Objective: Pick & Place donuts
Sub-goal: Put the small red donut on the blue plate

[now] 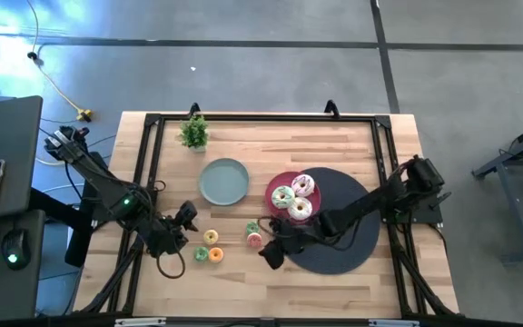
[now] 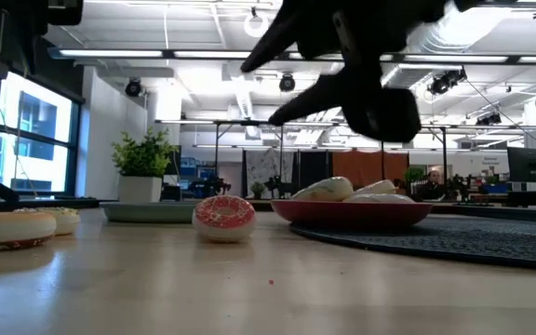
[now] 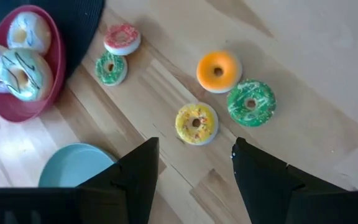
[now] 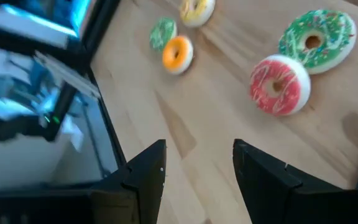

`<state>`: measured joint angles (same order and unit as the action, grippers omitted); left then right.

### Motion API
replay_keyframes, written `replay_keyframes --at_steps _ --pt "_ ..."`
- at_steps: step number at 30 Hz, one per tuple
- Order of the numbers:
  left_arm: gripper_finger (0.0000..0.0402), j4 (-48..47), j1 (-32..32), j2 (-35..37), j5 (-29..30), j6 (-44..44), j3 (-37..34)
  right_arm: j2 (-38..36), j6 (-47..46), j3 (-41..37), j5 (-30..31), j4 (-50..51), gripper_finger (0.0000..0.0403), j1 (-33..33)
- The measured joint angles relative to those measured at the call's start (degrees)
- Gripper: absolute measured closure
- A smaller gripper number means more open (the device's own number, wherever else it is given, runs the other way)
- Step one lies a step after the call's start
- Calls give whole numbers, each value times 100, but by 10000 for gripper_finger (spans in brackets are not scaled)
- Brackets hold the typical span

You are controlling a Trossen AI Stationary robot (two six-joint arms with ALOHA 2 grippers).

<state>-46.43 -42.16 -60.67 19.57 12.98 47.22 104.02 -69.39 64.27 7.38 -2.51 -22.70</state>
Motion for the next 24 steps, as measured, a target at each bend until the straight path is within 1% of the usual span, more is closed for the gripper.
replay_keyframes --at_steps 3,5,7,9,11,13,16,18,20,22,24 --pt "209 41 -28 7 63 -81 -9 95 174 508 173 891 237 -100" --pt "209 389 43 9 69 24 -130 171 184 776 387 1434 243 -123" --pt "209 986 238 8 -215 245 -361 262 7 924 361 1741 246 -68" --pt "209 1487 449 7 -563 390 -618 375 -94 905 145 1741 245 50" --pt "209 1834 601 18 -739 454 -805 503 -108 887 141 1706 240 168" --pt "209 1943 620 117 -915 425 -920 570 -120 878 313 1671 235 266" --pt "209 2005 610 164 -1181 326 -1001 658 17 902 335 1556 230 384" --pt "209 1969 614 188 -1213 325 -1048 787 138 894 136 1525 229 476" --pt "209 2016 615 242 -1263 321 -1058 967 291 888 -39 1269 229 541" --pt "209 1998 612 252 -1273 323 -1066 1097 366 888 -25 1076 229 580" --pt "209 1961 613 257 -1273 323 -1071 1154 333 894 22 1147 231 610"
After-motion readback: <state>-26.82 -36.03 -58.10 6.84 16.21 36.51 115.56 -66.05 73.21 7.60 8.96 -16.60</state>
